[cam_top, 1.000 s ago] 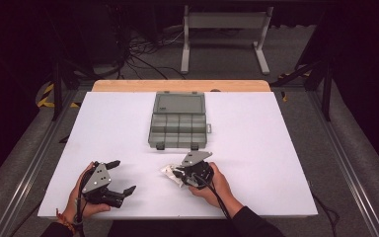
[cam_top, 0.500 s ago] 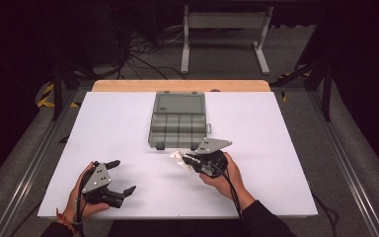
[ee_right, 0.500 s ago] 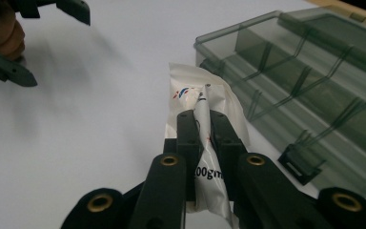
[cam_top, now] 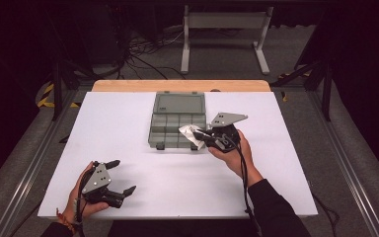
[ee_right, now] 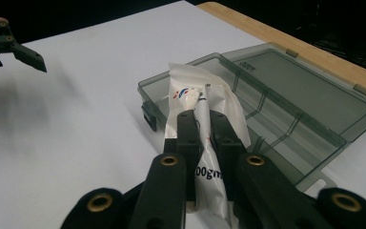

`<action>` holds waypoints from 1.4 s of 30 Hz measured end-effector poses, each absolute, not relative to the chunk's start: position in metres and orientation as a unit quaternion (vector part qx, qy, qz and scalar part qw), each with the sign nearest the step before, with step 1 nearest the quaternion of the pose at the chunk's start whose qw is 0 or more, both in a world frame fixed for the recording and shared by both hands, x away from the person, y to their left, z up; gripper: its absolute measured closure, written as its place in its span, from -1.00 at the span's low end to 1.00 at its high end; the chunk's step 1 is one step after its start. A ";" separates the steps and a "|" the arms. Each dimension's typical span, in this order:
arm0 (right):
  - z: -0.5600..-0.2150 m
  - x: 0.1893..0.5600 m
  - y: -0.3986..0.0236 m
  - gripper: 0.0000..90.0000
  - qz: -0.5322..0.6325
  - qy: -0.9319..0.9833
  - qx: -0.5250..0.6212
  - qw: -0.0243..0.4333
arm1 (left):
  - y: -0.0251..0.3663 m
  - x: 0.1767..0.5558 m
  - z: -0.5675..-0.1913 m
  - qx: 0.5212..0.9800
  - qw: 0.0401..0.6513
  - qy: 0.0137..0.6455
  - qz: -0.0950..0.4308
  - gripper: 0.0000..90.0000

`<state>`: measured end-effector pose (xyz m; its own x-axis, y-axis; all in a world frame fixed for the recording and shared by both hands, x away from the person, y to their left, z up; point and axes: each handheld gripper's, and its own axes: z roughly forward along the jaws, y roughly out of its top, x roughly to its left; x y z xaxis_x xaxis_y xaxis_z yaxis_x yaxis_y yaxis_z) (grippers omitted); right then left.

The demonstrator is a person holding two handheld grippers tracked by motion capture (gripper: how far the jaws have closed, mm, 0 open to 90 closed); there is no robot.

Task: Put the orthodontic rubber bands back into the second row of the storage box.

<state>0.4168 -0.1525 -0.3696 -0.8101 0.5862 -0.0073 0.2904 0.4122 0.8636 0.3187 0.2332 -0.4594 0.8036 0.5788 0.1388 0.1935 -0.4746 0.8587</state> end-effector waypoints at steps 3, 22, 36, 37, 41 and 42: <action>-0.369 0.424 -0.153 0.90 0.470 0.827 0.266 0.157 | 0.233 0.319 -0.460 0.833 0.456 0.232 0.209 -0.94; -0.381 0.469 -0.120 0.90 0.417 0.855 0.259 0.167 | 0.234 0.320 -0.461 0.835 0.453 0.233 0.207 -0.94; -0.413 0.490 -0.101 0.90 0.366 0.882 0.261 0.140 | 0.234 0.320 -0.460 0.836 0.453 0.232 0.206 -0.94; -0.414 0.490 -0.101 0.90 0.360 0.885 0.259 0.141 | 0.234 0.319 -0.460 0.836 0.452 0.231 0.207 -0.94; -0.417 0.492 -0.098 0.90 0.356 0.887 0.259 0.138 | 0.234 0.319 -0.460 0.836 0.453 0.230 0.206 -0.94; -0.417 0.492 -0.098 0.90 0.356 0.887 0.259 0.138 | 0.234 0.319 -0.460 0.836 0.453 0.230 0.206 -0.94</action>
<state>0.4916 -0.0984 -0.4173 -0.8281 0.5572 -0.0614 0.3603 0.6129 0.7033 0.3193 0.2339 -0.4605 0.8089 0.5720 0.1360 0.1988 -0.4838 0.8523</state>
